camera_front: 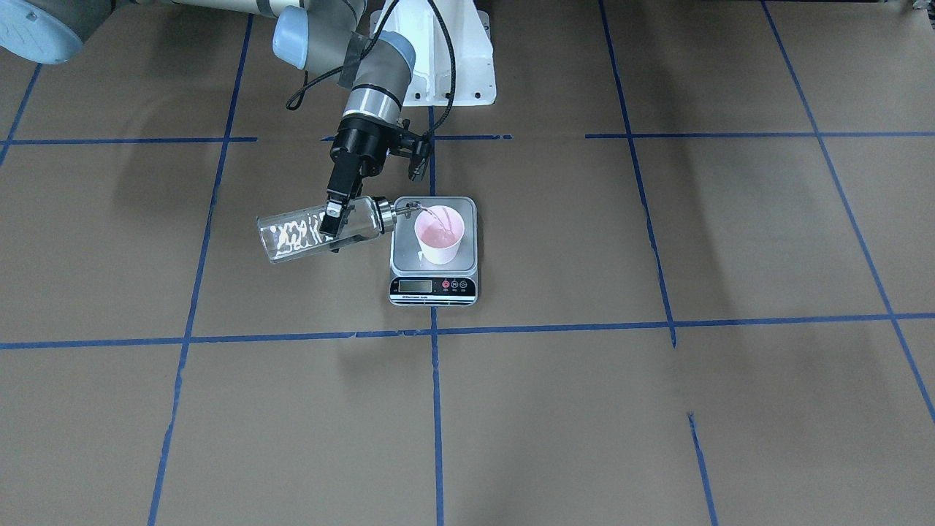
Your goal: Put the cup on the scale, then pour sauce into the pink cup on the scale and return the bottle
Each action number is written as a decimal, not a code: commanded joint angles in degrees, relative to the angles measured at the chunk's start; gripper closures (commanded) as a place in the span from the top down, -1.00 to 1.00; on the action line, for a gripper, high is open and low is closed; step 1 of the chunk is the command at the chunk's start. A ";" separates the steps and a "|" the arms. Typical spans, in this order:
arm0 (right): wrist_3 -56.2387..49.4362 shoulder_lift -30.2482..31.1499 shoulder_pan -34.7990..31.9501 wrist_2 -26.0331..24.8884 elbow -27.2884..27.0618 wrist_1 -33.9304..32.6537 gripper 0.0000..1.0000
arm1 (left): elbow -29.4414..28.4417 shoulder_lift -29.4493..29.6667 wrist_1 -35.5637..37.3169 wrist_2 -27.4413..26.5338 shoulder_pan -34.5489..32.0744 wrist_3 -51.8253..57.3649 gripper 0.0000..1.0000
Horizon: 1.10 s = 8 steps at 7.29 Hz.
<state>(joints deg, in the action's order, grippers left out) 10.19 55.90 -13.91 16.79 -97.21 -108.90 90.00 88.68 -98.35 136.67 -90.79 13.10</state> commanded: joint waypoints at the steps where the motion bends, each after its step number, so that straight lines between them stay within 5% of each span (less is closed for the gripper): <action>1: 0.00 0.00 0.02 0.00 0.00 0.00 -1.00 | 0.00 0.00 0.00 0.00 0.00 0.00 1.00; 5: 2.01 0.00 0.02 0.17 -0.43 0.79 -1.00 | 0.00 0.00 0.00 -0.09 0.00 0.00 1.00; 8: 6.58 0.78 -0.59 2.62 -0.61 15.23 -1.00 | 0.09 0.00 0.00 0.00 0.00 0.00 1.00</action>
<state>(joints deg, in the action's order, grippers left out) 15.25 56.22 -14.13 18.00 -97.69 -100.55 90.02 88.68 -98.35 136.60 -90.79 13.10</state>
